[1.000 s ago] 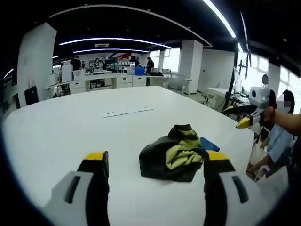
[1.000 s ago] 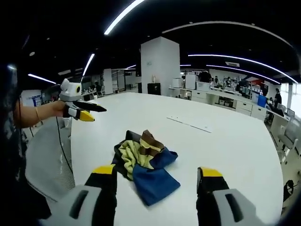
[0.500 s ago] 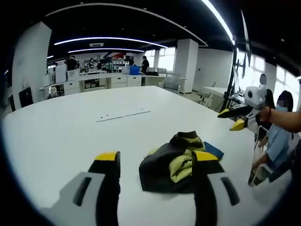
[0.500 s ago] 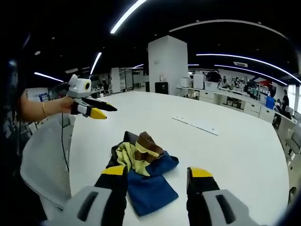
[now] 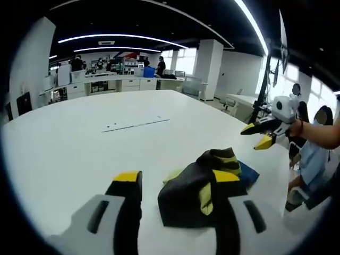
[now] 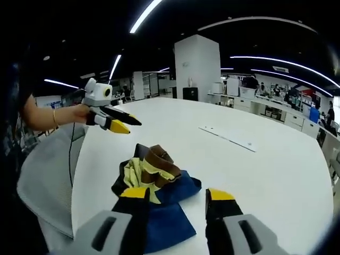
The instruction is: Fold the garment on the visible template until the final outline fits inside the template.
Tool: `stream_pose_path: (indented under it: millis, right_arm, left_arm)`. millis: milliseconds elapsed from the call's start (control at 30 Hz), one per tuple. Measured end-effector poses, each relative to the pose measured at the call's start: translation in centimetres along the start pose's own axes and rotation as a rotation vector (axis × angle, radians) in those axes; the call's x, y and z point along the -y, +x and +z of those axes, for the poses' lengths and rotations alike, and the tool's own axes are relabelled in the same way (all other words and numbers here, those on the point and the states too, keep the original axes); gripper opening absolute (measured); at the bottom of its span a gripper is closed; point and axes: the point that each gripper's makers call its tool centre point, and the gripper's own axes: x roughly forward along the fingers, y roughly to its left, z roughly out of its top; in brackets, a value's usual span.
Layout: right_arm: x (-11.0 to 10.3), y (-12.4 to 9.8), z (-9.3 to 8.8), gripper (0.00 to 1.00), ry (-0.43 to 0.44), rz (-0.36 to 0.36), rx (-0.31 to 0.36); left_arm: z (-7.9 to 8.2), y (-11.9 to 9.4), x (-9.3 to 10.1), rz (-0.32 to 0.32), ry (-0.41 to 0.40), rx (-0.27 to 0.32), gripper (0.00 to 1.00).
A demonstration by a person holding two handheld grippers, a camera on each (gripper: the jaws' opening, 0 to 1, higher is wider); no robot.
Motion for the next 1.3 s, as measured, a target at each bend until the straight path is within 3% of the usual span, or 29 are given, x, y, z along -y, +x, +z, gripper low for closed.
stream_pose_path:
  millis: [533, 933, 1300]
  right_arm:
    - [0.9, 3.6, -1.1, 0.31, -0.024, 0.067, -0.053]
    - [0.8, 6.3, -2.3, 0.28, -0.082, 0.112, -0.112]
    - [0.8, 7.5, -3.5, 0.24, -0.160, 0.136, -0.172]
  left_arm:
    - [-1.7, 3.9, -0.2, -0.064, -0.010, -0.073, 0.39]
    - [-3.9, 5.2, -0.3, -0.096, 0.008, -0.138, 0.36]
    - [-6.3, 5.8, 0.1, -0.154, -0.002, -0.205, 0.29]
